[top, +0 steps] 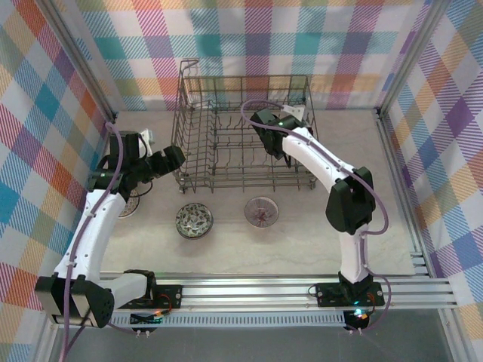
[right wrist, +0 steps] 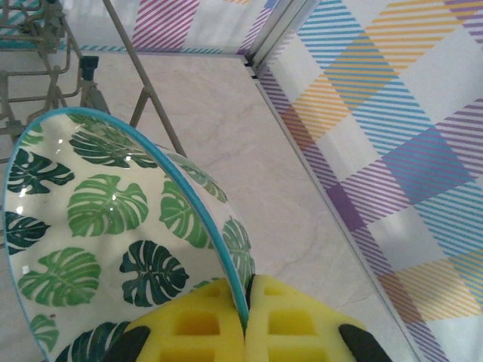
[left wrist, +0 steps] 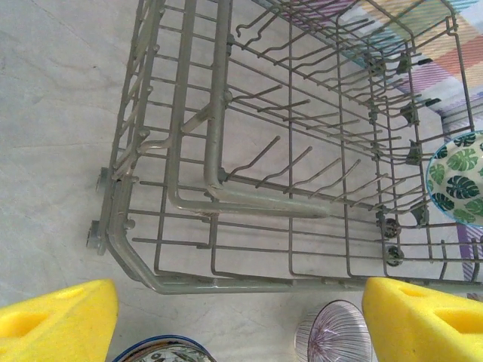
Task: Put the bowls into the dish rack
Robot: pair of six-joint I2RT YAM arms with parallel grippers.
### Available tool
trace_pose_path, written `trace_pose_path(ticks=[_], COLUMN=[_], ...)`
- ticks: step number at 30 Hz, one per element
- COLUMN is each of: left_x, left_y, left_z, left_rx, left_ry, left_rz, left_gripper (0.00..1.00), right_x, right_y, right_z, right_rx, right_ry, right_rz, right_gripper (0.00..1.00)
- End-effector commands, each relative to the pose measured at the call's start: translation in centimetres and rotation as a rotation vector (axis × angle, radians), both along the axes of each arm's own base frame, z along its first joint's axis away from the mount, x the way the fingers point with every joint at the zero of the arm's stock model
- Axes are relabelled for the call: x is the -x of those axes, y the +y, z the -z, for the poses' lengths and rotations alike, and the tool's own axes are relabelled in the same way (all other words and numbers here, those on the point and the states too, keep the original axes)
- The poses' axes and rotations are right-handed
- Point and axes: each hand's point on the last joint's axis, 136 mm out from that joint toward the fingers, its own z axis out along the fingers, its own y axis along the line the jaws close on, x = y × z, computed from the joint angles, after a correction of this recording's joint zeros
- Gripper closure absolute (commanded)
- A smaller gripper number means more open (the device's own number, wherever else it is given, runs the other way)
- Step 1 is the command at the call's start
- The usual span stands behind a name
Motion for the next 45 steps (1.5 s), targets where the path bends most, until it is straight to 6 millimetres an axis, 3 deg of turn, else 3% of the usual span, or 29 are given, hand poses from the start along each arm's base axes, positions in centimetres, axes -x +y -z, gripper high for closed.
trace_pose_path(ticks=[1, 16, 26, 35, 45], left_x=[-0.3, 0.3, 0.4, 0.3, 0.4], left_y=[0.0, -0.3, -0.3, -0.6, -0.8], left_z=[-0.2, 0.3, 0.9, 0.8, 0.9], left_rx=[0.010, 0.026, 0.025, 0.036, 0.049], left_ry=[-0.023, -0.009, 0.000, 0.000, 0.002], left_rz=[0.020, 0.031, 0.034, 0.047, 0.060], left_gripper=[0.16, 0.15, 0.15, 0.15, 0.15], right_x=[0.2, -1.0, -2.3, -3.5, -3.5], right_y=[-0.4, 0.3, 1.7, 4.4, 5.1], right_z=[-1.9, -0.7, 0.9, 2.0, 2.8], right_rx=[0.087, 0.184, 0.240, 0.316, 0.329], right_ry=[-0.046, 0.021, 0.088, 0.113, 0.143], right_rz=[0.028, 0.045, -0.001, -0.083, -0.105], right_gripper=[1.00, 1.00, 1.00, 1.00, 1.00])
